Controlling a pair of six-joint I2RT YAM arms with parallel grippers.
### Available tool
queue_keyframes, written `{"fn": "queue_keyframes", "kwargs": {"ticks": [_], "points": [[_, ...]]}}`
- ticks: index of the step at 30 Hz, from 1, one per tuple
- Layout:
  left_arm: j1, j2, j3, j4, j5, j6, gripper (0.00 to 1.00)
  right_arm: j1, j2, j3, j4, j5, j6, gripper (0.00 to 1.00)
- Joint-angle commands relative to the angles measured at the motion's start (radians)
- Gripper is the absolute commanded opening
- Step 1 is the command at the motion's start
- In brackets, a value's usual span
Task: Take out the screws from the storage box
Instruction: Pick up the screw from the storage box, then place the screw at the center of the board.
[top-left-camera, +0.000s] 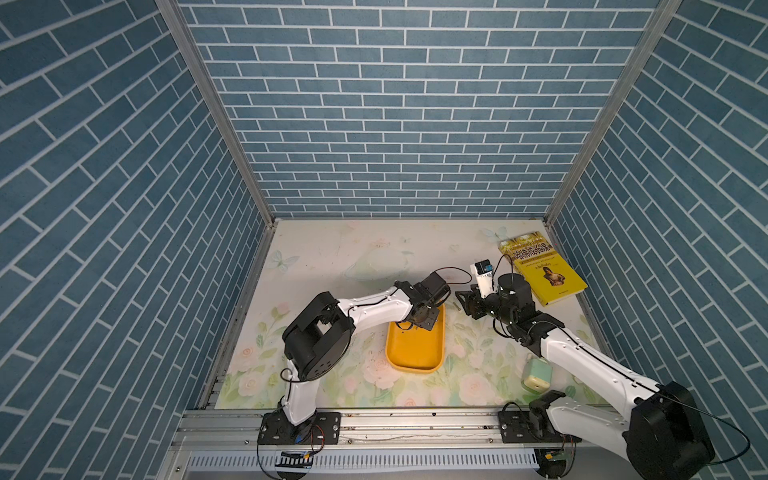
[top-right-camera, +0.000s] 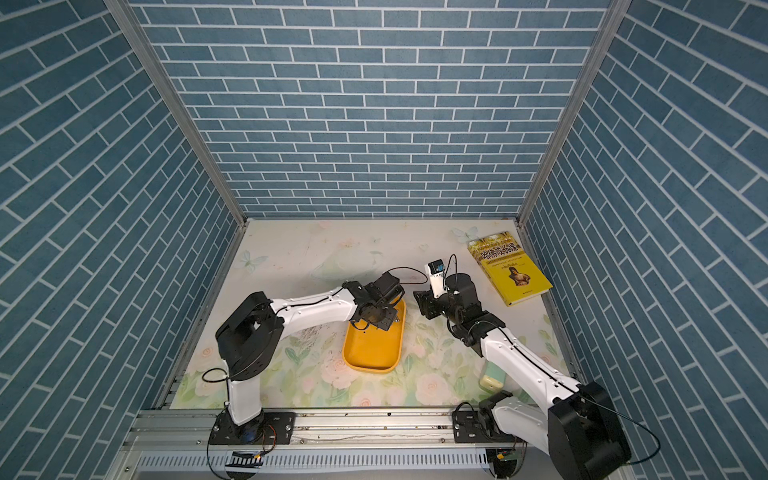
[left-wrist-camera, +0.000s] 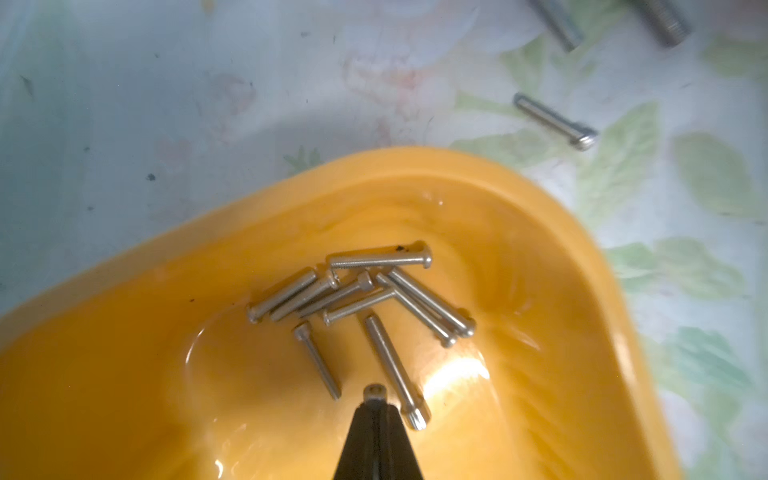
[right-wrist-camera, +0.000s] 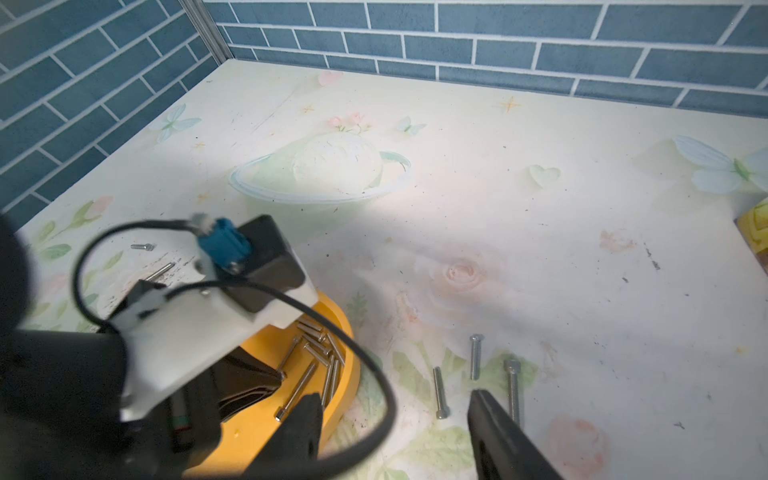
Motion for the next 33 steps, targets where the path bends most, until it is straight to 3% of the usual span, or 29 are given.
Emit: {"fn": "queue_keyframes", "kwargs": {"ticks": [1, 9, 17, 22, 30, 33], "points": [[0.036, -0.075, -0.038, 0.06, 0.031, -0.003, 0.0, 0.013, -0.014, -0.011, 0.025, 0.001, -0.043, 0.6], [0.179, -0.26, -0.198, 0.127, 0.002, -0.03, 0.0, 0.095, 0.008, 0.019, 0.018, 0.018, -0.059, 0.58], [0.365, -0.469, -0.466, 0.272, -0.074, -0.073, 0.0, 0.251, 0.161, 0.181, -0.089, 0.159, -0.044, 0.57], [0.416, -0.447, -0.565, 0.358, -0.171, -0.111, 0.0, 0.312, 0.308, 0.322, -0.196, 0.242, -0.016, 0.55], [0.471, -0.384, -0.586, 0.332, -0.267, -0.179, 0.0, 0.35, 0.443, 0.435, -0.239, 0.196, 0.023, 0.52], [0.492, -0.382, -0.589, 0.324, -0.253, -0.186, 0.0, 0.352, 0.478, 0.457, -0.241, 0.182, 0.032, 0.53]]}}
